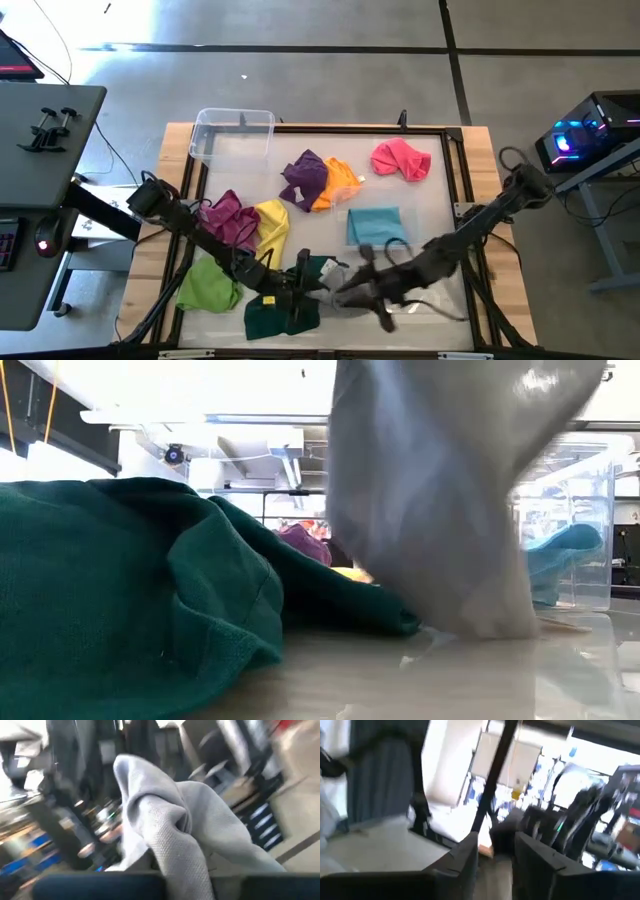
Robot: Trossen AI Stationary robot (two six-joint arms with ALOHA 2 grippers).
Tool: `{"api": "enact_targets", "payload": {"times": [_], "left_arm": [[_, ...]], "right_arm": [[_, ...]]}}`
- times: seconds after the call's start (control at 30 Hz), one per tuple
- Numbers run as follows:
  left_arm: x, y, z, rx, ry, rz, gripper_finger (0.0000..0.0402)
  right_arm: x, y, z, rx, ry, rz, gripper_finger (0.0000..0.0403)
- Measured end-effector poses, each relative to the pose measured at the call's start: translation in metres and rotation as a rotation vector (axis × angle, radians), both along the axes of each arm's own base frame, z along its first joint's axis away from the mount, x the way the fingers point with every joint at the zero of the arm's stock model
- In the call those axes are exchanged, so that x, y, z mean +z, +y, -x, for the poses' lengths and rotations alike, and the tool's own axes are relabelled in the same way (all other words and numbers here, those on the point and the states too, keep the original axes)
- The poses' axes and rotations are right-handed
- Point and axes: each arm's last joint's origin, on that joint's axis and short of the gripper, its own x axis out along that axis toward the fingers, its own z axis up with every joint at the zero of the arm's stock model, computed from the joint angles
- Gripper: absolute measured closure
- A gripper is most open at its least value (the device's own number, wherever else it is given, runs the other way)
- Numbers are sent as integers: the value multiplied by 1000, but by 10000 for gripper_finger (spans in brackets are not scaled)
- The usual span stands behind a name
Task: Sort towels by color in basket
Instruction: Put the gray towel into the top transparent bin
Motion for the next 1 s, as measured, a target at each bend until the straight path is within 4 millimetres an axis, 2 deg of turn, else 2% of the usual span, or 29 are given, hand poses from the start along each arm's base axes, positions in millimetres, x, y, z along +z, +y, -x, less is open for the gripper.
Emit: {"api": "enact_targets", "payload": {"times": [0.07, 0.13, 0.27, 0.4, 0.53, 0.67, 0.87, 1.0], "left_arm": [[6, -2, 7, 133, 6, -43, 387], [21, -3, 18, 269, -7, -71, 385], [62, 0, 47, 487, -31, -121, 397], [113, 22, 80, 655, -43, -164, 398], [153, 65, 102, 816, -17, -238, 399], [186, 120, 125, 957, -42, -232, 400], [211, 199, 159, 1286, -68, -205, 401], [213, 232, 181, 1389, -182, -160, 401]], "right_arm": [[15, 3, 17, 9, -18, -20, 267], [21, 8, 32, 14, 2, -8, 266], [22, 24, 54, 2, 18, 29, 266], [11, 39, 59, -28, 48, 54, 265], [-7, 50, 53, -36, 92, 73, 265], [-28, 58, 42, -46, 138, 86, 265], [-51, 64, 28, -86, 166, 112, 265], [-55, 64, 27, -127, 186, 86, 265]]}}
